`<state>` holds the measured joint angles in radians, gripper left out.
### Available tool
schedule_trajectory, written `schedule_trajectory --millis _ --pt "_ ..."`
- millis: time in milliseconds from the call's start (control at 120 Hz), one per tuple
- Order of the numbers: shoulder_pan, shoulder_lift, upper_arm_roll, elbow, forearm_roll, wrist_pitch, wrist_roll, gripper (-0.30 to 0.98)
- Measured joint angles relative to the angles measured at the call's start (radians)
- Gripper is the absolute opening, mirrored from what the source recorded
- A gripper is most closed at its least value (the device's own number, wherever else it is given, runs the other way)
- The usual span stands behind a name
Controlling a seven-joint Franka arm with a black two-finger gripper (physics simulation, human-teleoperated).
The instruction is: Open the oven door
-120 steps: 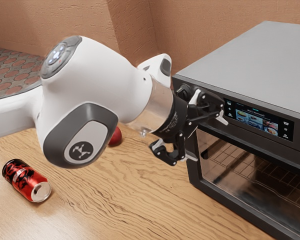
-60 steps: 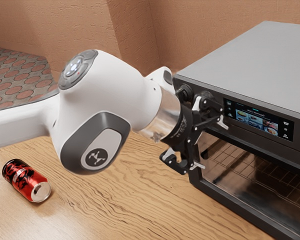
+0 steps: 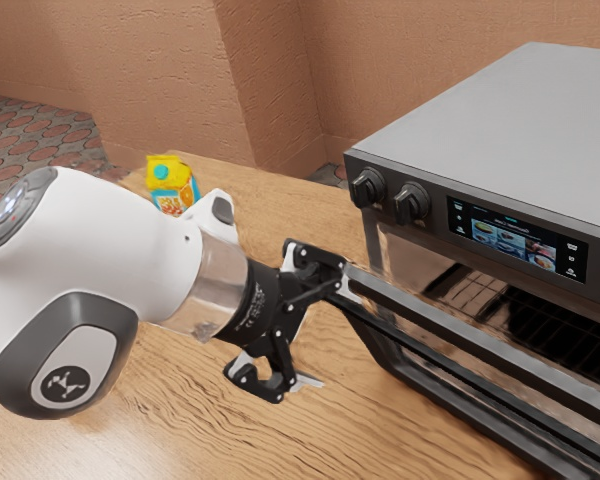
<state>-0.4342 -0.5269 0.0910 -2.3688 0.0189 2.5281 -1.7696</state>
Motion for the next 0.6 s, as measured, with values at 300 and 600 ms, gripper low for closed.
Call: schedule_trajectory --millis 300,600 --pt "0.631 -0.086 -0.282 0.412 -0.109 -0.36 0.157 0.68" --pt "0.675 0.177 -0.263 0.519 -0.016 -0.803 0.507 0.69"
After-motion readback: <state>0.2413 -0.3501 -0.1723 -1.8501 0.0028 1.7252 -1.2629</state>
